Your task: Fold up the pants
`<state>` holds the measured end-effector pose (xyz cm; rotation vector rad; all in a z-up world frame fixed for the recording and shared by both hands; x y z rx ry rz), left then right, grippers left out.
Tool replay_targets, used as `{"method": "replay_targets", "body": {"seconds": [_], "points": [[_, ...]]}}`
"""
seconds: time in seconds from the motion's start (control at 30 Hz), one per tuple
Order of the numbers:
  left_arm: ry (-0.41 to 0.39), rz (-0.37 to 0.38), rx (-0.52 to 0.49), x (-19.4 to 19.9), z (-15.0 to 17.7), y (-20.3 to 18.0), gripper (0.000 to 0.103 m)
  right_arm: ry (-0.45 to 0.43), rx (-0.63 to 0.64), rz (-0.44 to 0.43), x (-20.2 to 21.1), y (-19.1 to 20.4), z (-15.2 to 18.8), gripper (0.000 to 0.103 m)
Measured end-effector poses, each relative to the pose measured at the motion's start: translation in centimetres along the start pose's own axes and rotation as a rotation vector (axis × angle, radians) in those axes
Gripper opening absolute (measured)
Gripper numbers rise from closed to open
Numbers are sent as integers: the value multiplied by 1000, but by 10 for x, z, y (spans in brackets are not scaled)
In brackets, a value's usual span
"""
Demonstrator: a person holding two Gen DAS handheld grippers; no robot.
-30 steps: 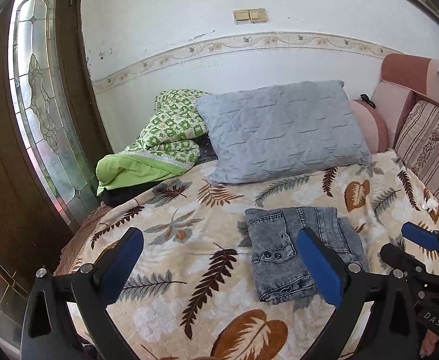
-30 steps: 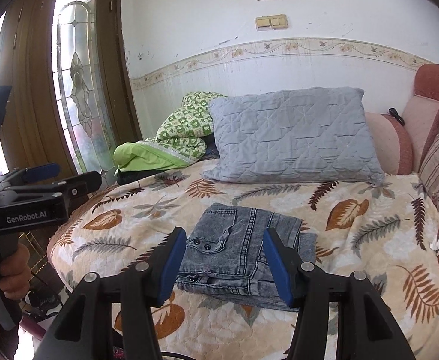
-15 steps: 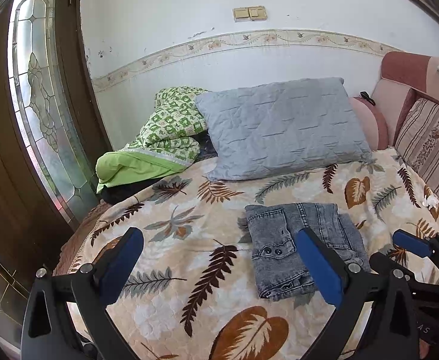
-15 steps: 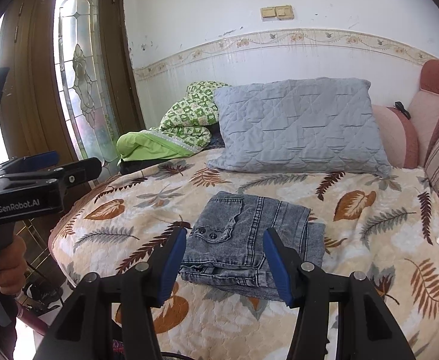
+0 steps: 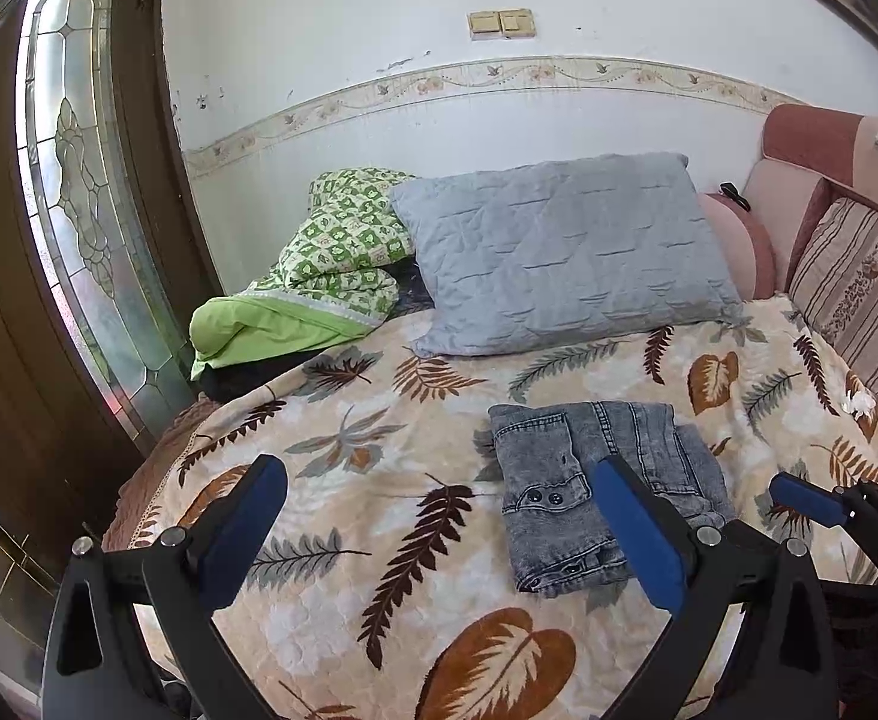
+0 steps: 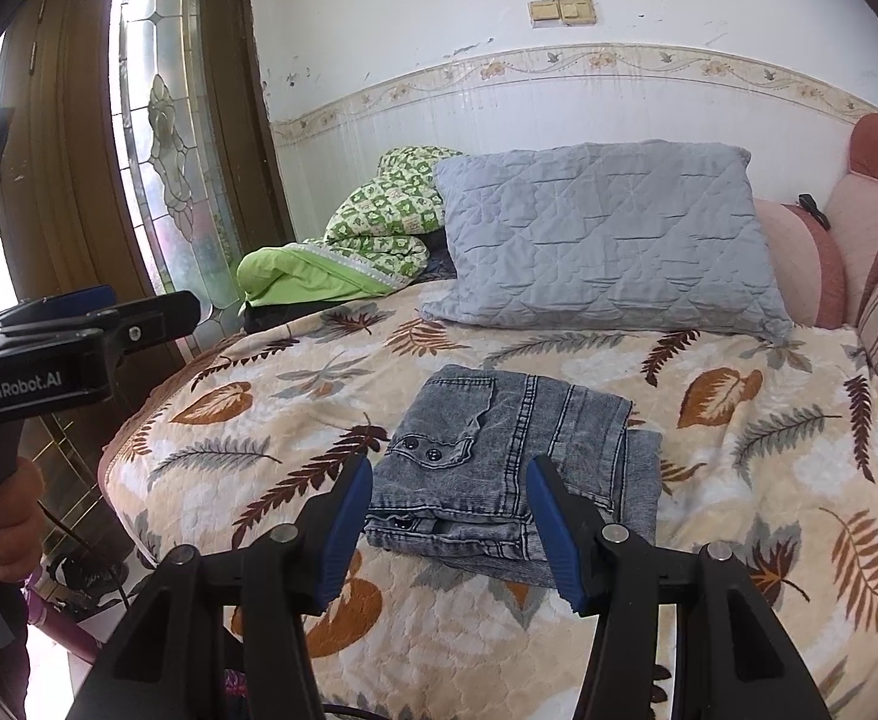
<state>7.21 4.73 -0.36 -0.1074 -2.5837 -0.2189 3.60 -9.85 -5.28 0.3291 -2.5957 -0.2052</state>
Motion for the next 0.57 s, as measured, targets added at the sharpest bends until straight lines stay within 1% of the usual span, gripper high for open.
{"method": "replay_targets", "body": {"seconds": [0.47,0.57], "points": [[3,36,3,2,0,-7,102,17,10,-11,-6,4,5,57],[1,33,-7,1,1,-9,102,21,12,-11,-7,5,7,57]]}}
Point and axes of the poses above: each gripper's, at about its wrist camera, not at the fingertips, and x roughly against the way its jaws point, y to its left, z to its underside, the point moved 9 cm from there along -x, roughly the way its jaws point, and after that the axes turned 1 degree about z, right-handed, at the moved point
